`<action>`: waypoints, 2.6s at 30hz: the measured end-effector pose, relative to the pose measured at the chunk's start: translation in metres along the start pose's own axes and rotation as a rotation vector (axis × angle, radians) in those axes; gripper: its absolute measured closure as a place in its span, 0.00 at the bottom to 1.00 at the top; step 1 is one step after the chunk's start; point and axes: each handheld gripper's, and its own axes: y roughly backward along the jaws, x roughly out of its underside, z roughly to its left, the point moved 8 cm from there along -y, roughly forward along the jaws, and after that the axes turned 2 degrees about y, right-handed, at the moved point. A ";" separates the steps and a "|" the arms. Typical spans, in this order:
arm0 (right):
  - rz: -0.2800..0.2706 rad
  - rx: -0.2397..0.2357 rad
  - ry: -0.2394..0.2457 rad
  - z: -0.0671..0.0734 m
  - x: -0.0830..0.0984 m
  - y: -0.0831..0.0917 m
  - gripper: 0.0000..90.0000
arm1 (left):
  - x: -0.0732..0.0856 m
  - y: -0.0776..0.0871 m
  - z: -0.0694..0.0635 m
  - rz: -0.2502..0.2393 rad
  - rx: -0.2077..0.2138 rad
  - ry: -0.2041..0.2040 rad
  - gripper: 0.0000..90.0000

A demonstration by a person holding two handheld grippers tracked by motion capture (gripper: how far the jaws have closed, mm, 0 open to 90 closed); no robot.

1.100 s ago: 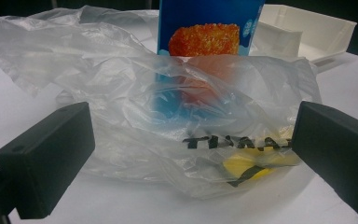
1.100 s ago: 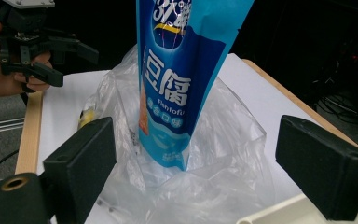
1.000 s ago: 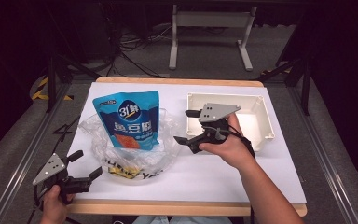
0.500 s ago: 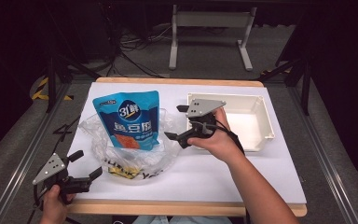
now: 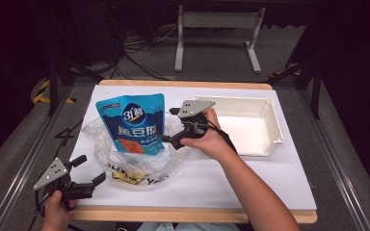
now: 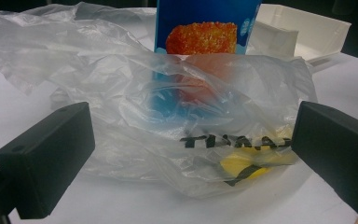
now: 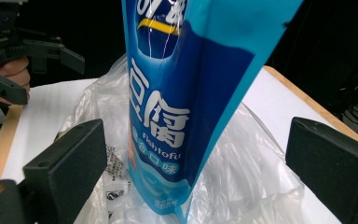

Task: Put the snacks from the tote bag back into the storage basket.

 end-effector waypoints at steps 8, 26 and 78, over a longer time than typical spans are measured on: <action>0.008 -0.023 0.003 0.004 0.011 -0.024 0.07 | 0.000 0.000 0.000 -0.002 0.003 0.001 0.00; 0.041 -0.061 0.055 0.019 0.031 -0.068 0.07 | -0.001 0.001 0.001 -0.009 0.005 0.007 0.00; 0.015 -0.119 0.029 0.021 0.032 -0.088 0.51 | -0.001 0.002 0.001 -0.006 0.005 0.011 0.00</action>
